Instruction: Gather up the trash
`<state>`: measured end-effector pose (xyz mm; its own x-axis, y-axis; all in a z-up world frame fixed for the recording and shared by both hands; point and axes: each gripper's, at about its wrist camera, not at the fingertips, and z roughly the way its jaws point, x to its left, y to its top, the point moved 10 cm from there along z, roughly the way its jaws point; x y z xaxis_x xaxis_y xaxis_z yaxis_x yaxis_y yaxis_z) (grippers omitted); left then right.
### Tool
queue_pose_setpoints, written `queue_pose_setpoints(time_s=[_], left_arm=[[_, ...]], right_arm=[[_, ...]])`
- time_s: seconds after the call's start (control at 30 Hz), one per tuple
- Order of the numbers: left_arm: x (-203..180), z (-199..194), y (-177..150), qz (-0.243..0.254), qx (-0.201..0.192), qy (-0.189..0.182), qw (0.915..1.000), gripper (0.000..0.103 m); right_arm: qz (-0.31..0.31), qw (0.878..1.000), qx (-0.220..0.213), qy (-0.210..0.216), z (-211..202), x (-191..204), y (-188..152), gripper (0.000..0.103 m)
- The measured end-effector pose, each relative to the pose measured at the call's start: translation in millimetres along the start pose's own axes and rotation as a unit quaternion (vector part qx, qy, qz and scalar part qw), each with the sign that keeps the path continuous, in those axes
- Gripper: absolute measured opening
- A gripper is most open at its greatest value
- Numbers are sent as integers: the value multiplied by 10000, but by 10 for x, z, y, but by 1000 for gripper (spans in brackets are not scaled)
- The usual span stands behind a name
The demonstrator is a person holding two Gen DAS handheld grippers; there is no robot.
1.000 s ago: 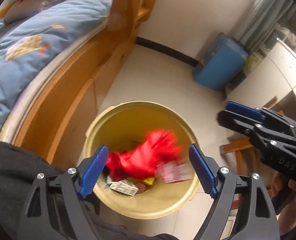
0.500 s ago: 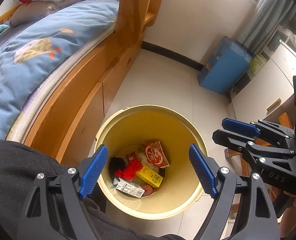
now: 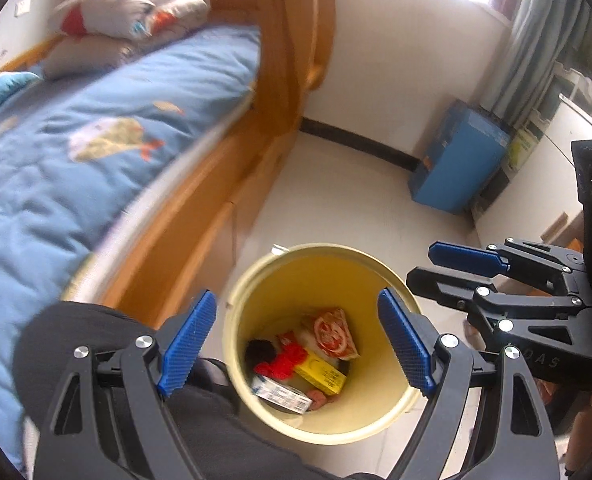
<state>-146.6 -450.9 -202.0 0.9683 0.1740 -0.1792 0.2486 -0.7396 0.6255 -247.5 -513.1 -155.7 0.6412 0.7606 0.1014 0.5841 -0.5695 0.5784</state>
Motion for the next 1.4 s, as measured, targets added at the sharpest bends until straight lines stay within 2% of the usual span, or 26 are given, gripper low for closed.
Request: queue_pose_setpoints(time_s=[0.2,0.37,0.5,0.67,0.93,1.07,1.2,1.4], left_arm=[[430,-324,76,-316,-357,401,9981,83],[884,-662,61,-587,-622,898,9923,83],[1296,-1010,-1,-939,-873,1291,9833,83],[1780,-1452,-165,-1323,-1147,1806,9678,83],[2428,-2188,-504,-1790,-1428,2727,9344,85],[2656,-2479,-667,-2048,-1523,3082,9164,85],[2883,-2810,-831,-2328,-1674,3460,8933,89],[3097,-3229,-999,-2572,-1898,3910,8631,98]], right_arm=[[-457,9985,-106,268,72,418,242,36],[-877,9938,-260,636,133,941,462,36],[-1276,9867,-376,930,192,1443,610,36],[-1717,9733,-539,1427,217,2145,789,36],[-2174,9513,-673,2079,206,3071,908,36],[-2310,9451,-801,2166,218,3425,975,36],[-2538,9375,-1061,2131,214,3798,1043,36],[-2700,9268,-1286,2271,171,4167,1074,45]])
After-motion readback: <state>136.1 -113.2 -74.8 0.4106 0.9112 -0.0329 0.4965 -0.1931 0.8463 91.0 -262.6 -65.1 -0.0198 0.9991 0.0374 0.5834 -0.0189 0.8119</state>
